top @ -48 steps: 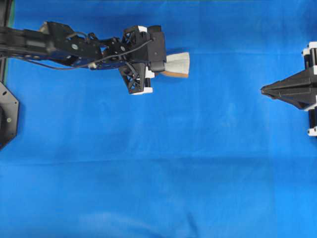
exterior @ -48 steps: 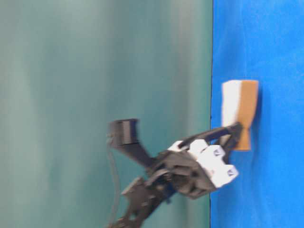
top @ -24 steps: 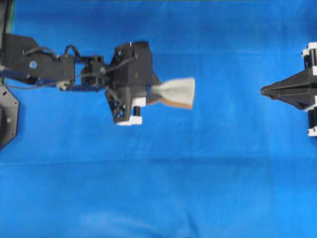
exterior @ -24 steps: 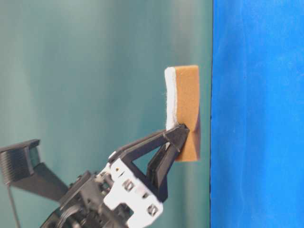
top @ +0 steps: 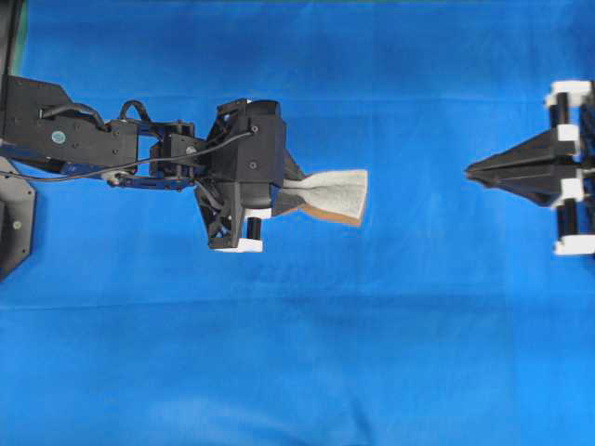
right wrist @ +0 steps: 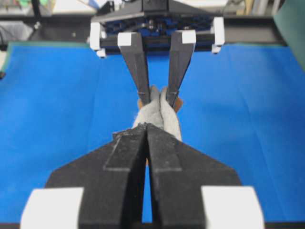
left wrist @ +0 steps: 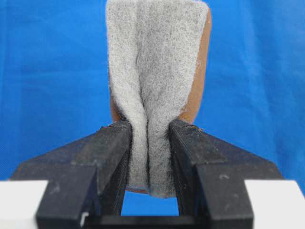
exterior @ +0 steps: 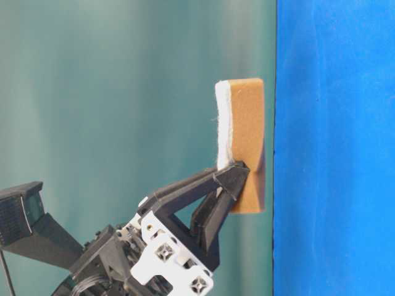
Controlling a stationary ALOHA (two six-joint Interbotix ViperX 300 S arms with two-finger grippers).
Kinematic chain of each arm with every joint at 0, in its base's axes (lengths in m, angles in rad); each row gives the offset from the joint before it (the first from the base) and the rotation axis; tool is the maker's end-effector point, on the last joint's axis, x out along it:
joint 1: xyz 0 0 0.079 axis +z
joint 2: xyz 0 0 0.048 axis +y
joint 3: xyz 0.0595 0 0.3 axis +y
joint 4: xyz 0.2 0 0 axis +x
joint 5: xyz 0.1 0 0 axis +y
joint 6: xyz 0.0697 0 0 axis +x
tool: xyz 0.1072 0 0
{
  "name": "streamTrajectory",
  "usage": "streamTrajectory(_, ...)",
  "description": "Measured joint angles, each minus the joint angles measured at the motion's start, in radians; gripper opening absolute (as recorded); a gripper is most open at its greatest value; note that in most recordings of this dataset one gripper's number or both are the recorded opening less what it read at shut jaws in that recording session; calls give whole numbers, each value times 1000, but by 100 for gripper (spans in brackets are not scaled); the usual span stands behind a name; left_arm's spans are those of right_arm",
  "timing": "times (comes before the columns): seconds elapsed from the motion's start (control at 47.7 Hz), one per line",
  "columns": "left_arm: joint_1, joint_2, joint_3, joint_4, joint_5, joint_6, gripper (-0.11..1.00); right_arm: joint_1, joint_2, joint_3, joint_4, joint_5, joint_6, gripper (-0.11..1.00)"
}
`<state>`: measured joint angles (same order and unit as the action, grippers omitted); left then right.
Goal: Hand over the sponge with the left arm and wipe it with the right arm.
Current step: 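Bring the right gripper to the sponge's right end and grasp it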
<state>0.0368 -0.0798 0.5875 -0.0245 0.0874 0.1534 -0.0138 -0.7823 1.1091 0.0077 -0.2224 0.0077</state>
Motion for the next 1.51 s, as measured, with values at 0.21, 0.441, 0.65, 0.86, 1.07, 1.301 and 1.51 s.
streamTrajectory(0.21,0,0,0,0,0,0,22,0,156,-80,2,-21,0,23)
streamTrajectory(0.441,0,0,0,2,0,0,22,0,336,-184,2,-29,0,72)
streamTrajectory(0.65,0,0,0,0,0,6,22,-5,469,-279,3,8,0,72)
streamTrajectory(0.86,0,0,0,0,0,8,22,-12,563,-344,6,75,0,72)
streamTrajectory(1.07,-2,0,0,2,0,17,22,-14,620,-371,14,91,0,72)
streamTrajectory(1.301,-9,0,0,2,0,25,18,-28,661,-379,23,97,5,72)
streamTrajectory(1.51,-11,0,0,2,0,25,18,-28,667,-379,25,103,3,72)
